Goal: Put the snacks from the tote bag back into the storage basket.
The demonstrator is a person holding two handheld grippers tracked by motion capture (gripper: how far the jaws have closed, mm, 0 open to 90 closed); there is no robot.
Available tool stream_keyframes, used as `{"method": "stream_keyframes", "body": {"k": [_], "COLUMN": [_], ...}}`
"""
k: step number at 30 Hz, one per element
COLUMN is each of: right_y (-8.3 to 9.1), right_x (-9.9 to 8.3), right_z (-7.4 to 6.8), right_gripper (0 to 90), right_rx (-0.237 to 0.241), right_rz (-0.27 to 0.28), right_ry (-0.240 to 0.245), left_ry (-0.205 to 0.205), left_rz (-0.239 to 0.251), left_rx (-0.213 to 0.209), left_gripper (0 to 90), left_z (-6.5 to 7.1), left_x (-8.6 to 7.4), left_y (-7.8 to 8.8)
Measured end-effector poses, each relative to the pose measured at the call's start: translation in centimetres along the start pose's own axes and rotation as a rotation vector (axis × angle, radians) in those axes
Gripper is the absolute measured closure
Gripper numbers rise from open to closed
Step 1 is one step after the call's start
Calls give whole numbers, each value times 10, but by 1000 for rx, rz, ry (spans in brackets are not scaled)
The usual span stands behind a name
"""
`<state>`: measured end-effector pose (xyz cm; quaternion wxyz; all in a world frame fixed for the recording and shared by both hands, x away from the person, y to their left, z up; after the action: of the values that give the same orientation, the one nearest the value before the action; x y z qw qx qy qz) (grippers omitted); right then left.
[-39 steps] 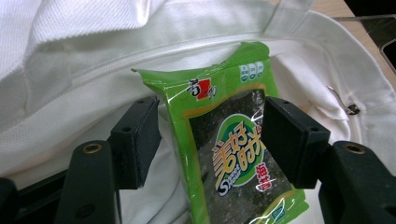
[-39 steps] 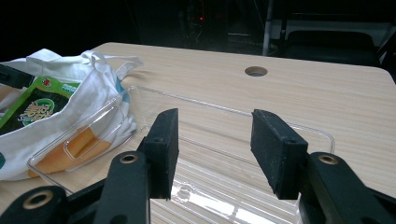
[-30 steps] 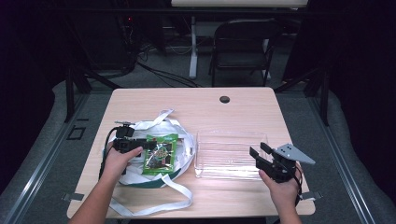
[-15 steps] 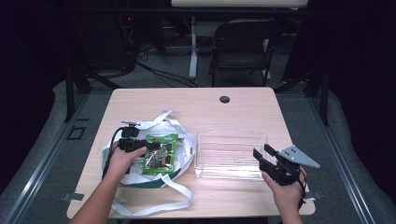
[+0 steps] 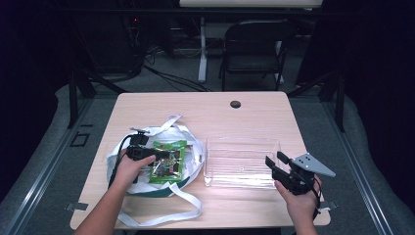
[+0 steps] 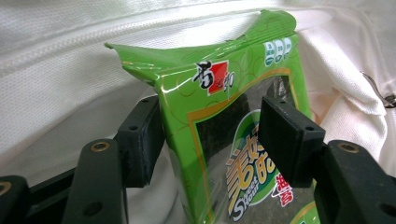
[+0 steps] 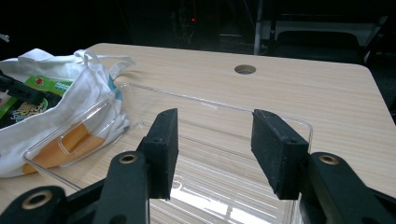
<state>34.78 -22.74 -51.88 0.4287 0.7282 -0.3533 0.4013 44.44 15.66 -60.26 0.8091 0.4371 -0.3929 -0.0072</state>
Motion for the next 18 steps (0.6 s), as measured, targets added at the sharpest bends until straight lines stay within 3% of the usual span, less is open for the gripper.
{"method": "stream_keyframes", "body": {"k": [7,18], "right_y": [0,0], "right_x": [0,0], "right_z": [0,0], "right_gripper": [514,514], "right_rx": [3,1], "right_rz": [4,2], "right_ry": [-2,2], "left_ry": [19,20], "left_rz": [-10,-12], "left_rx": [-32,-30], "left_gripper": [412,412], "left_z": [1,1], "left_x": [-2,-3], "left_y": [-2,-3]}}
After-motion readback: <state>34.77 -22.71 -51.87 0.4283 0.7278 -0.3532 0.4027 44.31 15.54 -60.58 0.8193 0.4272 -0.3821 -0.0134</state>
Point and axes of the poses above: each handheld gripper's, and its own axes: y roughly backward along the jaws, x roughly out of its top, z roughly to its right, the point moved 9 cm from there along -y, roughly forward along the jaws, and after that the axes turned 14 degrees about -y, right-handed, at the moved point
